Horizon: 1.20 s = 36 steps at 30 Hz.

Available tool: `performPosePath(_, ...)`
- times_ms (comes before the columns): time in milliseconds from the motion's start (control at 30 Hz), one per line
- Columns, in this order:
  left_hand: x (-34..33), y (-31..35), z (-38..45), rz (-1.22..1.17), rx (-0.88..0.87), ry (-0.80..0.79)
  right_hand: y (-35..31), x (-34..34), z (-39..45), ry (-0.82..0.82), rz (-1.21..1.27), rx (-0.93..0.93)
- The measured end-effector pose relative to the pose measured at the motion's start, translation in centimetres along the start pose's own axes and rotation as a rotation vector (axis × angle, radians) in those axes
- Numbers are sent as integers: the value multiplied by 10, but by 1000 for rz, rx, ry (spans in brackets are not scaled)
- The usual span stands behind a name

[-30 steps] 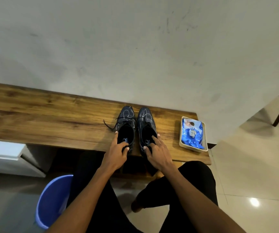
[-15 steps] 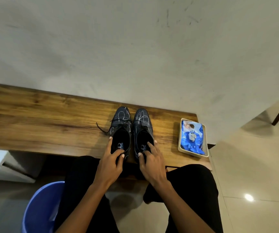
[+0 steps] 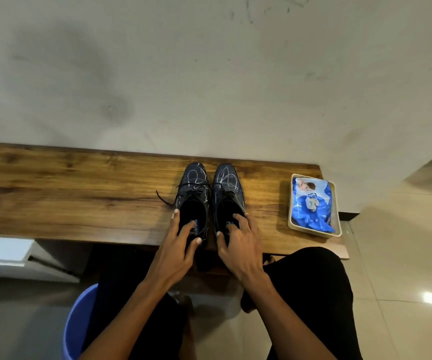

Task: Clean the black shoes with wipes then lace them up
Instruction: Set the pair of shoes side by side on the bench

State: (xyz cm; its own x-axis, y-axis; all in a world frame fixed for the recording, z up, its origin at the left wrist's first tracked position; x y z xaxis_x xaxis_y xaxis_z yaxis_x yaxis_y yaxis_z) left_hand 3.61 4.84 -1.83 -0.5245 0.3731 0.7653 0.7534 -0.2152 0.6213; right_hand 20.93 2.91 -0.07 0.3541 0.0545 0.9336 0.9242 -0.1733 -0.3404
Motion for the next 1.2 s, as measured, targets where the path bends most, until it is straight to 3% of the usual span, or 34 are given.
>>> performPosePath(267, 6, 18, 15, 124, 18, 20, -1, 4, 9, -42, -14, 11)
performPosePath(400, 6, 27, 28, 169, -55, 85, -1, 7, 11, -77, -34, -15)
performPosePath(633, 11, 55, 47, 296, -215, 161, -17, 27, 29, 85, -21, 111)
performPosePath(800, 20, 75, 66, 286, -264, 205, -15, 32, 48, 64, -33, 166)
performPosePath(1200, -52, 174, 130, 310, -458, 25, 122, 85, 71, 124, -39, -68)
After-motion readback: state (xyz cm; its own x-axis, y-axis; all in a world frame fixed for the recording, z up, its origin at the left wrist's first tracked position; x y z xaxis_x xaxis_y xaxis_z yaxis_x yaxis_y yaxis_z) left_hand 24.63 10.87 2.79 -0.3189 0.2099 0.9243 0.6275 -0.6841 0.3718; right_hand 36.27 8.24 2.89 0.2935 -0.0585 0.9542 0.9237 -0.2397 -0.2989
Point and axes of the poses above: each hand's wrist, its own z-axis towards the middle knuckle, its own x-axis out of the back of the hand, y = z × x, the point moved 9 cm from there along z, towards the middle knuckle, and after that the axes turned 10 degrees about -y, right-handed, at the moved point
